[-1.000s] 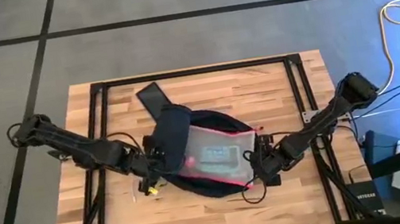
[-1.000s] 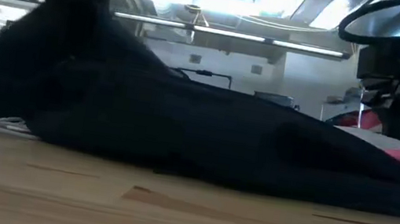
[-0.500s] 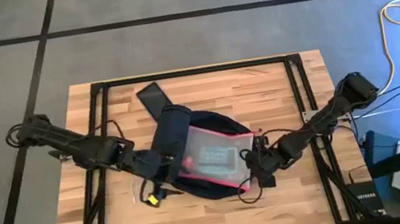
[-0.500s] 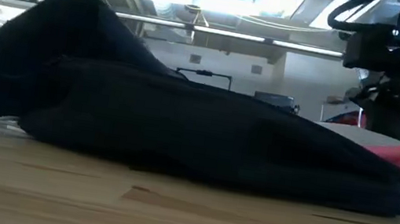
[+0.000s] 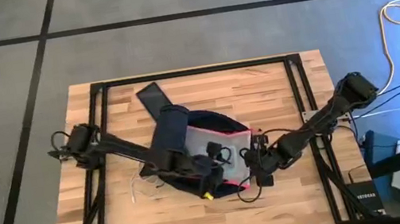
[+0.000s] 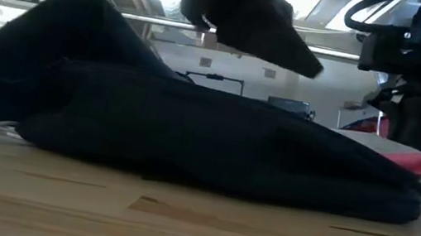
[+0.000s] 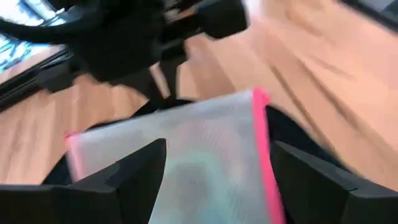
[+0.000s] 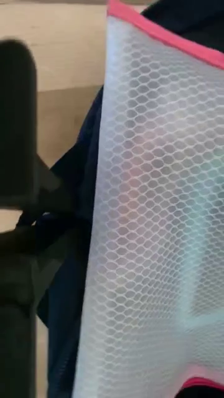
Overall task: Unpack backpack
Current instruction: Put the transparent zip bag into the blue backpack
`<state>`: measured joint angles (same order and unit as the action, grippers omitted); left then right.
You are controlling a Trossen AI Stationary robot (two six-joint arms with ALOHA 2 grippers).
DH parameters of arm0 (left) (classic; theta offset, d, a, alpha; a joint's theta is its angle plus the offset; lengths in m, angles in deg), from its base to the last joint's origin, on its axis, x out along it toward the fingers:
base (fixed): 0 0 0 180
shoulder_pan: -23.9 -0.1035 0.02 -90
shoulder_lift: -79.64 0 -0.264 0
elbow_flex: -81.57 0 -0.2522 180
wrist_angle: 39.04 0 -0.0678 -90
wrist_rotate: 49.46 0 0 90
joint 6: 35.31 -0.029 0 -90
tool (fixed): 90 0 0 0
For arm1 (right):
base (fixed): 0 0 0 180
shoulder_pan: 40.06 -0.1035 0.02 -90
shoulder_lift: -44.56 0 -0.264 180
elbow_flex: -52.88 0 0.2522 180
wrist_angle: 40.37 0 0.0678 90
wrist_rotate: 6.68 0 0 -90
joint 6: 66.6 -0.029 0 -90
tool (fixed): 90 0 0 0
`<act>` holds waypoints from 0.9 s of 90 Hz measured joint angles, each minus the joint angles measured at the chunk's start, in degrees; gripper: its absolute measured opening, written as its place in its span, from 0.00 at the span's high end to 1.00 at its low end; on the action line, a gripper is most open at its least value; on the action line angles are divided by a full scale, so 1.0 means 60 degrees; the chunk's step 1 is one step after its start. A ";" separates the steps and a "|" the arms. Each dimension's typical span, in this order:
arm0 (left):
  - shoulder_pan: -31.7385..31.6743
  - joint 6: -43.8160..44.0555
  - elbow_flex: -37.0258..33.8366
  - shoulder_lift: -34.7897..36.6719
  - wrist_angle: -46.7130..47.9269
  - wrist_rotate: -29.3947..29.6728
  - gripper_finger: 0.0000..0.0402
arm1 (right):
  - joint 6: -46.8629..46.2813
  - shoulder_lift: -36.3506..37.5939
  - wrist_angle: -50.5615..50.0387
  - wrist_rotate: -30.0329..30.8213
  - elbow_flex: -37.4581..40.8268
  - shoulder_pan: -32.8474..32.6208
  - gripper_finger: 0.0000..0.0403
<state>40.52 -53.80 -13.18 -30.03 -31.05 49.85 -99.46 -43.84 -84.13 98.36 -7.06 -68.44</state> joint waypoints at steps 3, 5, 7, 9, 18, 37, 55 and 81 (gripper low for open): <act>-0.0037 0.0025 0.0004 -0.0148 -0.0143 -0.0151 0.32 | -0.0014 0.0000 0.0001 0.0002 0.0000 -0.0009 0.99; -0.0046 0.0089 0.0004 -0.0235 -0.0247 -0.0231 0.32 | -0.0016 0.0000 0.0004 0.0004 0.0000 -0.0013 0.99; -0.0060 0.0154 0.0006 -0.0298 -0.0325 -0.0286 0.32 | -0.0015 0.0000 0.0004 0.0013 0.0000 -0.0015 0.99; -0.0074 0.0228 0.0004 -0.0358 -0.0363 -0.0325 0.32 | 0.0001 0.0000 0.0008 0.0062 0.0000 -0.0016 0.99; -0.0187 0.0334 0.0010 -0.0569 -0.0782 -0.0316 0.32 | 0.0055 0.0000 0.0085 0.0301 0.0000 -0.0050 1.00; -0.0524 0.0930 0.0007 -0.0774 -0.0831 -0.0732 0.32 | 0.0380 0.0000 0.0679 0.0101 -0.0052 -0.0093 1.00; -0.0832 0.1372 0.0015 -0.0927 -0.0864 -0.1317 0.32 | 0.0466 0.0000 0.0692 0.0067 -0.0250 -0.0215 1.00; -0.0992 0.1769 0.0015 -0.0953 0.0005 -0.2054 0.32 | 0.0534 0.0000 0.0758 0.0081 -0.0266 -0.0215 1.00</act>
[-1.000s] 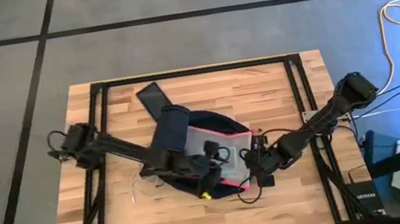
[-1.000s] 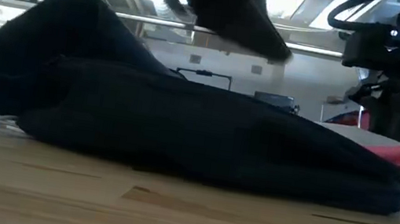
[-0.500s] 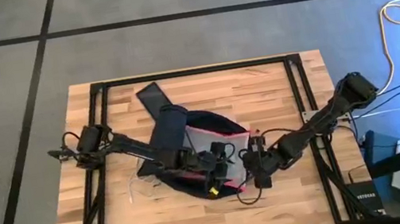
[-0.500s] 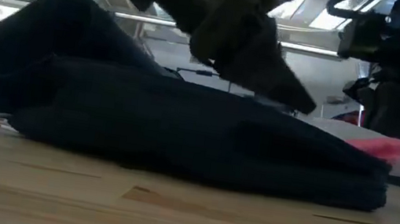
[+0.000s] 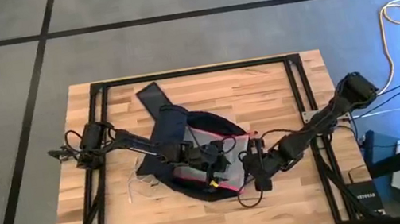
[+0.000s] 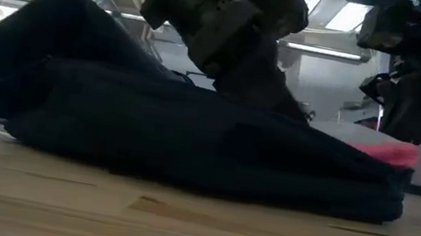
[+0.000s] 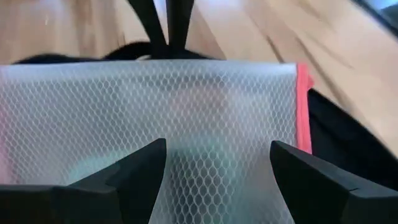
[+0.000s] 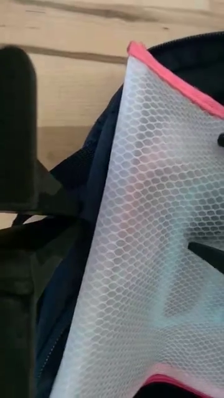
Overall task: Unpack backpack
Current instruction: Put the transparent zip bag into the blue backpack
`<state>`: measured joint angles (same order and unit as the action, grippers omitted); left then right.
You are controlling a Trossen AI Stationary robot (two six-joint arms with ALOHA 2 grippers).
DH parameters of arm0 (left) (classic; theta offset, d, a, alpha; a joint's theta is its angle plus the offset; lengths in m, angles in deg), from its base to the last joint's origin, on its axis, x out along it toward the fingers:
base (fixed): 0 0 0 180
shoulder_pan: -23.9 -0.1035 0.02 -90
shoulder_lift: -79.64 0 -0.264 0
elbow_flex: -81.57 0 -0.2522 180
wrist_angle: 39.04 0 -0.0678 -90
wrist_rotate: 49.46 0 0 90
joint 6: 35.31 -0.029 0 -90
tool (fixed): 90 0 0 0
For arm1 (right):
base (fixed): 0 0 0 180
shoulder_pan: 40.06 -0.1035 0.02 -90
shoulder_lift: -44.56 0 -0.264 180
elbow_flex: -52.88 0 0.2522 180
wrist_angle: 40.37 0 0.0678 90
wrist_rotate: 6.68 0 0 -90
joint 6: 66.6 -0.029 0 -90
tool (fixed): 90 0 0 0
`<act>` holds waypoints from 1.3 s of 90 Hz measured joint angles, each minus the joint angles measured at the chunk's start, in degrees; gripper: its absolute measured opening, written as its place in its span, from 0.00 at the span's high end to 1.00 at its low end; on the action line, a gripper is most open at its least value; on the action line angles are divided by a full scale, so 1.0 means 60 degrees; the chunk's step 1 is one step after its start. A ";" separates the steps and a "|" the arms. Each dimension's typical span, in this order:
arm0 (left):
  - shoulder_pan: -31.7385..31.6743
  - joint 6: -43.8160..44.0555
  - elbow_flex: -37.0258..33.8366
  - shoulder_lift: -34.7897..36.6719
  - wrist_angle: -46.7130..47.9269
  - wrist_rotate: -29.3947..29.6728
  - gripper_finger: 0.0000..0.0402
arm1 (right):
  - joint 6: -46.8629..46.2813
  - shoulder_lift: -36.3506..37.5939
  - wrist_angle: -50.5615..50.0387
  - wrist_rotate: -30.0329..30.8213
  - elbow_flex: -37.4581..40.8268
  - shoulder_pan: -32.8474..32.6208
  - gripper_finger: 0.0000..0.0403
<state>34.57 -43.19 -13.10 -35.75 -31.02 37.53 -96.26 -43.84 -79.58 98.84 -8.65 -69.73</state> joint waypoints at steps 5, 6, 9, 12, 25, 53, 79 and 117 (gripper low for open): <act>0.0003 0.0000 0.0000 0.0000 0.0115 0.0074 0.32 | 0.0020 0.0000 0.0007 0.0015 0.0000 0.0000 1.00; 0.0000 0.0000 0.0000 0.0000 0.0148 0.0083 0.32 | 0.0022 0.0000 0.0007 0.0027 0.0000 0.0000 1.00; -0.0007 0.0000 0.0000 0.0000 0.0289 0.0085 0.32 | 0.0022 0.0000 0.0007 0.0097 0.0000 0.0000 1.00; -0.0026 -0.0006 0.0000 0.0000 0.0458 0.0085 0.32 | 0.0026 0.0000 0.0009 0.0201 0.0000 -0.0001 1.00; -0.0051 -0.0014 0.0001 0.0004 0.1211 0.0111 0.32 | 0.0013 0.0000 0.0015 0.0339 0.0000 -0.0159 1.00; -0.0044 0.0020 0.0025 0.0044 0.2128 0.0402 0.32 | -0.0009 0.0003 -0.0125 0.0395 0.0000 -0.0645 1.00; -0.0047 -0.0032 0.0022 0.0040 0.2227 0.0445 0.32 | -0.0502 0.0779 -0.0980 0.0667 0.0000 -0.1559 1.00; -0.0040 -0.1376 0.0000 0.0025 0.2171 -0.0075 0.32 | 0.3288 -0.0431 -0.1372 0.0210 -0.1869 -0.1133 0.83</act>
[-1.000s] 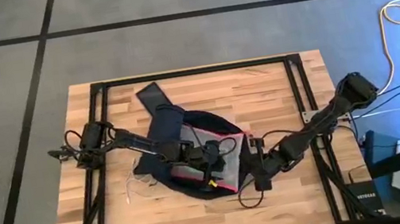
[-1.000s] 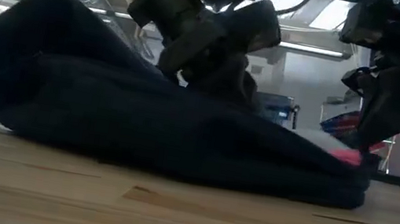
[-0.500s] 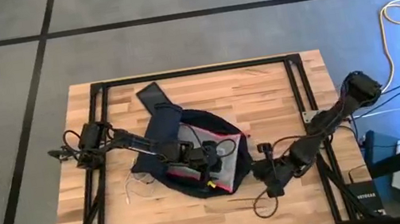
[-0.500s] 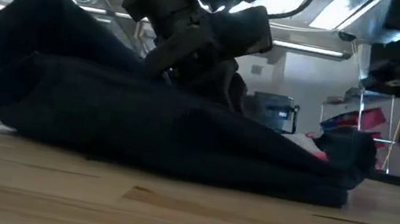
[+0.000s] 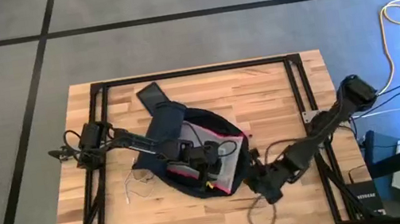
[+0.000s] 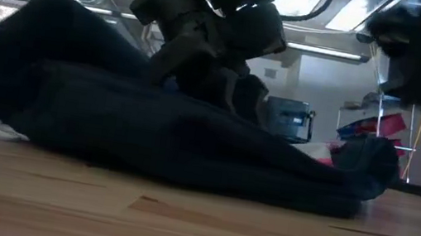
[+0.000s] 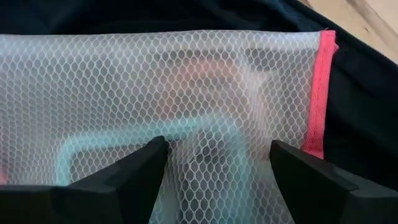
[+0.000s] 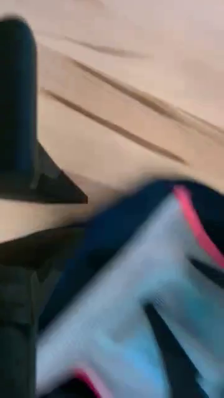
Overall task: Unpack backpack
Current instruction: Put the transparent zip bag into the blue backpack
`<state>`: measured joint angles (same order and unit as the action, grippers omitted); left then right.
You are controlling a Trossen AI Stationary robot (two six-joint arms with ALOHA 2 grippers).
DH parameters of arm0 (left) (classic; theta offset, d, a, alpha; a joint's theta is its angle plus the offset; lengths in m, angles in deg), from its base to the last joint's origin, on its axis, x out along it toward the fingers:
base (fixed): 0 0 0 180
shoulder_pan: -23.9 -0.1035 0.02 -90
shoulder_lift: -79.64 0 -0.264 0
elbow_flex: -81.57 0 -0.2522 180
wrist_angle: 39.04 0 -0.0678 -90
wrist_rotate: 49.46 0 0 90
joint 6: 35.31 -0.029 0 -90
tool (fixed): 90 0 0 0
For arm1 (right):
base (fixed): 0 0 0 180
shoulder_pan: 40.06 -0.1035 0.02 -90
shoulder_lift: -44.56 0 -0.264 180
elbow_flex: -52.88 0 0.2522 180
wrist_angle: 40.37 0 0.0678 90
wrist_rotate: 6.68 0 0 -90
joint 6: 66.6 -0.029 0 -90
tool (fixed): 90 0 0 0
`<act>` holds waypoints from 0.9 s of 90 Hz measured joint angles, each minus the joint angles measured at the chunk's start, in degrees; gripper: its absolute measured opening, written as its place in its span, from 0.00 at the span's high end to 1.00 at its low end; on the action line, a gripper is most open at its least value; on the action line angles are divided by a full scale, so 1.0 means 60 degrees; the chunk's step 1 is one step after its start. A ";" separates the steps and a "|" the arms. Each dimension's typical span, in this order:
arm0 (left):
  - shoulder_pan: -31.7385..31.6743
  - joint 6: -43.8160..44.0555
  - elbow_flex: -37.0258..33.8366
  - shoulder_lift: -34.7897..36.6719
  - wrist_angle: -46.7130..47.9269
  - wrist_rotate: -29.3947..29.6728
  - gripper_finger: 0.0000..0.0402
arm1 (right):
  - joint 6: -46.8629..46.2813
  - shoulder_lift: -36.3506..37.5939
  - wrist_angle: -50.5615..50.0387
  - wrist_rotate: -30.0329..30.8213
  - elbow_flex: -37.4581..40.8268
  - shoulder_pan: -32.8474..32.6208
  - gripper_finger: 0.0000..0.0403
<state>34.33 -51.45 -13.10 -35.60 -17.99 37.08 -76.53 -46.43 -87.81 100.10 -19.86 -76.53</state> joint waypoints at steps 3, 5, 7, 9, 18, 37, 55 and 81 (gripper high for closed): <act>0.0000 -0.0005 0.0000 -0.0004 -0.0007 -0.0004 0.32 | 0.0381 -0.0166 -0.0051 -0.0051 -0.0183 0.0144 0.78; -0.0004 0.0011 0.0000 -0.0006 -0.0007 -0.0001 0.32 | 0.0641 -0.0275 -0.0092 -0.0125 -0.0280 0.0226 0.75; -0.0005 0.0037 0.0000 -0.0004 -0.0009 -0.0003 0.32 | 0.0877 -0.0393 -0.0123 -0.0226 -0.0360 0.0305 0.72; -0.0007 0.0063 0.0000 -0.0006 -0.0014 -0.0010 0.32 | 0.1052 -0.0507 -0.0152 -0.0341 -0.0440 0.0373 0.68; -0.0013 0.0152 0.0000 -0.0007 -0.0020 -0.0032 0.32 | 0.1506 -0.0924 -0.0446 -0.1076 -0.0801 0.0731 0.53; -0.0007 0.0163 -0.0004 -0.0007 -0.0020 -0.0025 0.32 | 0.2213 -0.1728 -0.0611 -0.1297 -0.1182 0.1262 0.38; 0.0000 -0.0013 0.0004 -0.0007 0.0162 0.0378 0.32 | 0.2495 -0.2323 -0.1008 -0.2670 -0.1373 0.1343 0.45; 0.0004 -0.0063 0.0011 0.0000 0.0492 0.0648 0.32 | 0.1291 -0.2286 -0.2662 -0.2777 -0.2288 0.0113 0.65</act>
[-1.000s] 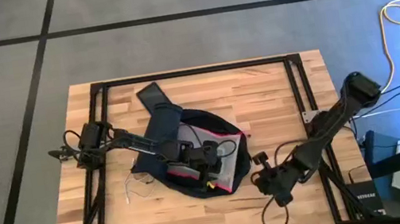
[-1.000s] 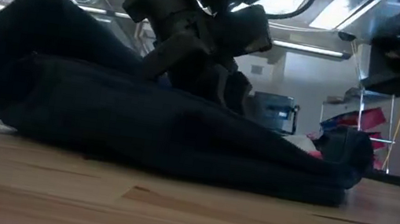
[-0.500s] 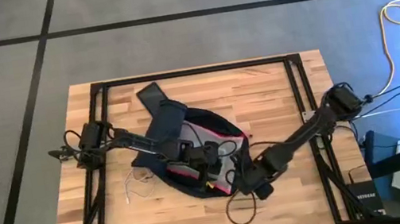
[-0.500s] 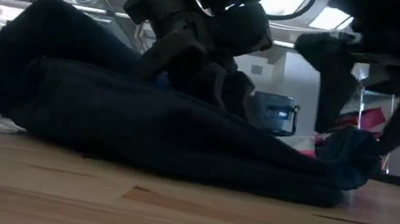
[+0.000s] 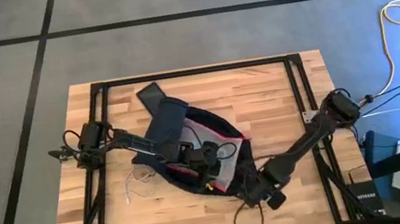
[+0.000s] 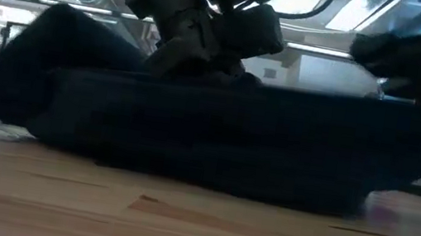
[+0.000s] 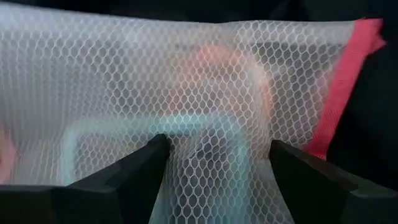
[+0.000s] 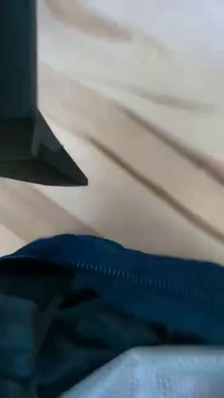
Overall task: Unpack backpack
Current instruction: Put the transparent zip bag into the blue backpack
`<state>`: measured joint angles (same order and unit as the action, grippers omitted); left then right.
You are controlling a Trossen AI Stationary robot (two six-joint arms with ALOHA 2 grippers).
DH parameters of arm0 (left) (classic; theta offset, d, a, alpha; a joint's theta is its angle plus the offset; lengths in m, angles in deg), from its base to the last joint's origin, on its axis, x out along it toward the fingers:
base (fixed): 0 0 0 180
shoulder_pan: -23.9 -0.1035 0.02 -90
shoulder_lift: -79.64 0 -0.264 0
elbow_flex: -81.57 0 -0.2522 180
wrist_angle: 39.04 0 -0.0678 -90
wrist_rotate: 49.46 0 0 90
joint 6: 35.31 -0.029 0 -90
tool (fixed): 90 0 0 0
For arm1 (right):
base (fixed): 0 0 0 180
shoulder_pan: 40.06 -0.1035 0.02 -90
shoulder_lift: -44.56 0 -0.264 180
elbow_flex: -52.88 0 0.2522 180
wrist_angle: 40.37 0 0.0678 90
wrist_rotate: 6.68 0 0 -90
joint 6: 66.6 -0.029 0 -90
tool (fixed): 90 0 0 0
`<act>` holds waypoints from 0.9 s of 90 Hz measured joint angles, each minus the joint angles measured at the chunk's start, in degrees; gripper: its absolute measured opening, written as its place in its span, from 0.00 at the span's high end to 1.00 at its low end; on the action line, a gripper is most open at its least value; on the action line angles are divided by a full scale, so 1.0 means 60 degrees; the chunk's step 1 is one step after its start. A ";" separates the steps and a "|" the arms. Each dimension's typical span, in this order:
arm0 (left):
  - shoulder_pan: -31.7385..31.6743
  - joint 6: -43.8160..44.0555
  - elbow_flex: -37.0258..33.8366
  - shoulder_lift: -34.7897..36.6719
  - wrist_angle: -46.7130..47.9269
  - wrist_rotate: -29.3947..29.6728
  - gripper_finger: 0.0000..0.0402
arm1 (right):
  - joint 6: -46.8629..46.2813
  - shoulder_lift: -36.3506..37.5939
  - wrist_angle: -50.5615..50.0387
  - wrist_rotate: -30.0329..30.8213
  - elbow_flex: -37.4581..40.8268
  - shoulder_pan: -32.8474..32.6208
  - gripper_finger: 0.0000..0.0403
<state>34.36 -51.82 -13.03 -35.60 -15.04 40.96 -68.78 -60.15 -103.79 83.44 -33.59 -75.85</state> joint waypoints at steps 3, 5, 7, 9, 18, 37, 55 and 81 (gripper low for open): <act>0.0000 0.0000 0.0000 -0.0003 -0.0004 0.0000 0.32 | -0.0112 0.0000 -0.0078 -0.0003 -0.0065 -0.0124 0.66; 0.0000 0.0000 -0.0004 -0.0004 -0.0004 0.0004 0.32 | -0.0162 0.0000 -0.0108 -0.0007 -0.0105 -0.0202 0.66; 0.0000 -0.0004 -0.0004 -0.0004 0.0000 0.0005 0.32 | -0.0220 0.0000 -0.0134 -0.0009 -0.0146 -0.0268 0.67; 0.0000 -0.0004 -0.0004 -0.0004 0.0002 0.0007 0.32 | -0.0284 0.0000 -0.0169 -0.0012 -0.0194 -0.0329 0.67; -0.0004 0.0024 -0.0004 -0.0004 0.0091 0.0035 0.32 | -0.0609 0.0007 -0.0445 -0.0003 -0.0387 -0.0493 0.67; -0.0049 0.0022 0.0000 0.0000 0.0302 0.0073 0.32 | -0.1106 0.0007 -0.1676 -0.0010 -0.0821 -0.0828 0.67; -0.0109 0.0097 -0.0004 -0.0004 0.0324 0.0062 0.32 | -0.1350 0.0007 -0.1685 0.0012 -0.0966 -0.0845 0.67; -0.0158 0.1421 -0.0029 -0.0004 0.0069 -0.1309 0.32 | -0.1121 0.0011 -0.1385 0.0627 -0.0933 -0.0841 0.67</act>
<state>33.41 -43.30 -13.20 -35.62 -14.63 33.11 -75.50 -60.08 -112.10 87.20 -39.19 -80.90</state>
